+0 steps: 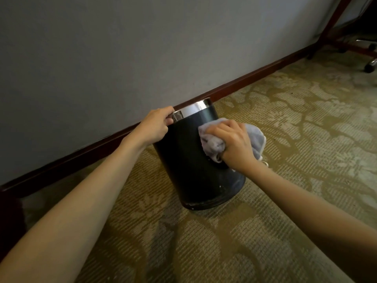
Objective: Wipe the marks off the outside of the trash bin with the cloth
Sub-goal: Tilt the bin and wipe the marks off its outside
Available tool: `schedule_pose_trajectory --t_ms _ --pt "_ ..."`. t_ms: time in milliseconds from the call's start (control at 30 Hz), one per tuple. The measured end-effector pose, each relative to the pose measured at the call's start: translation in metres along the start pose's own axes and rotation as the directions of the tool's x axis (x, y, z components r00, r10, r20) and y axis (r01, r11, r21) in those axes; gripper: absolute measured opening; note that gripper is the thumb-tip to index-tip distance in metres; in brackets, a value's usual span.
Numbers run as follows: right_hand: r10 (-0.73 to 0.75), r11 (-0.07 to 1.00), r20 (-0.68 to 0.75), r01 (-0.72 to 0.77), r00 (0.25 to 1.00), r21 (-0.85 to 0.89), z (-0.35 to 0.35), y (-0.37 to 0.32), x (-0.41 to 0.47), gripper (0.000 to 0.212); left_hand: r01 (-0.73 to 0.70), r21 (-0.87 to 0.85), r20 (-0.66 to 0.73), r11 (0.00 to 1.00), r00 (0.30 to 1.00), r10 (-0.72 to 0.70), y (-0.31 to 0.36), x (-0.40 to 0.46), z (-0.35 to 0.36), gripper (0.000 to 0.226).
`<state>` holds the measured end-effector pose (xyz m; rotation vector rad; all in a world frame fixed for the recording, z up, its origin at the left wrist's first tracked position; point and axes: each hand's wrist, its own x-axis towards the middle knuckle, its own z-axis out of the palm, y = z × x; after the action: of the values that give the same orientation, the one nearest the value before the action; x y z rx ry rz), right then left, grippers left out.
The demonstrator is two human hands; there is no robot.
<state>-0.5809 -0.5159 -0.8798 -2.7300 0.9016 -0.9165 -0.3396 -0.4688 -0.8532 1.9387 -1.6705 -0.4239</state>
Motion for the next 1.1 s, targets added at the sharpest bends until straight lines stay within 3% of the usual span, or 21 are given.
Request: schedule_pose_trajectory --t_ms 100,167,233,433,567,700,900,1000,1067,1100 --pt "-0.049 0.999 -0.024 0.049 0.999 -0.022 0.008 -0.007 -0.007 0.060 0.009 -0.027 0.010 1.000 1.000 -0.009 -0.002 -0.004 -0.003 0.032" --pt "-0.190 0.979 0.007 0.190 0.982 -0.078 0.012 -0.004 -0.032 0.046 0.025 -0.051 0.013 0.998 1.000 -0.024 -0.006 -0.006 -0.005 0.029" --pt "-0.312 0.944 0.066 0.318 0.948 -0.092 0.015 0.001 -0.061 0.026 0.042 -0.072 0.013 0.997 0.999 -0.041 -0.008 -0.008 -0.006 0.028" --pt "-0.431 0.883 0.266 0.464 0.862 -0.073 0.003 0.014 -0.109 0.024 0.029 -0.077 0.010 0.997 1.000 -0.028 -0.014 -0.008 -0.016 0.011" --pt "-0.341 0.934 0.353 0.357 0.871 0.021 -0.012 0.022 -0.096 0.016 0.062 -0.111 0.002 0.992 0.998 -0.062 -0.020 -0.011 -0.018 0.013" --pt "-0.217 0.972 0.318 0.235 0.923 -0.019 -0.010 0.009 -0.073 0.018 0.109 -0.116 0.034 0.987 0.994 -0.106 -0.027 -0.014 -0.018 0.010" --pt "-0.356 0.934 0.300 0.347 0.885 0.085 0.005 0.003 -0.080 0.025 0.098 -0.151 0.062 0.984 0.994 -0.090 -0.025 -0.018 -0.019 0.019" --pt "-0.225 0.974 0.326 0.209 0.918 0.081 -0.009 0.018 -0.088 0.021 0.057 -0.149 0.050 0.987 0.997 -0.050 -0.016 -0.016 -0.015 0.017" --pt "-0.248 0.964 0.404 0.182 0.880 0.194 -0.021 0.028 -0.086 0.008 0.028 -0.129 0.032 0.991 0.999 -0.024 -0.007 -0.012 -0.013 0.017" --pt "-0.223 0.961 0.438 0.122 0.871 0.247 -0.026 0.034 -0.085 0.012 0.022 -0.125 0.026 0.992 0.999 -0.019 -0.004 -0.010 -0.012 0.019"
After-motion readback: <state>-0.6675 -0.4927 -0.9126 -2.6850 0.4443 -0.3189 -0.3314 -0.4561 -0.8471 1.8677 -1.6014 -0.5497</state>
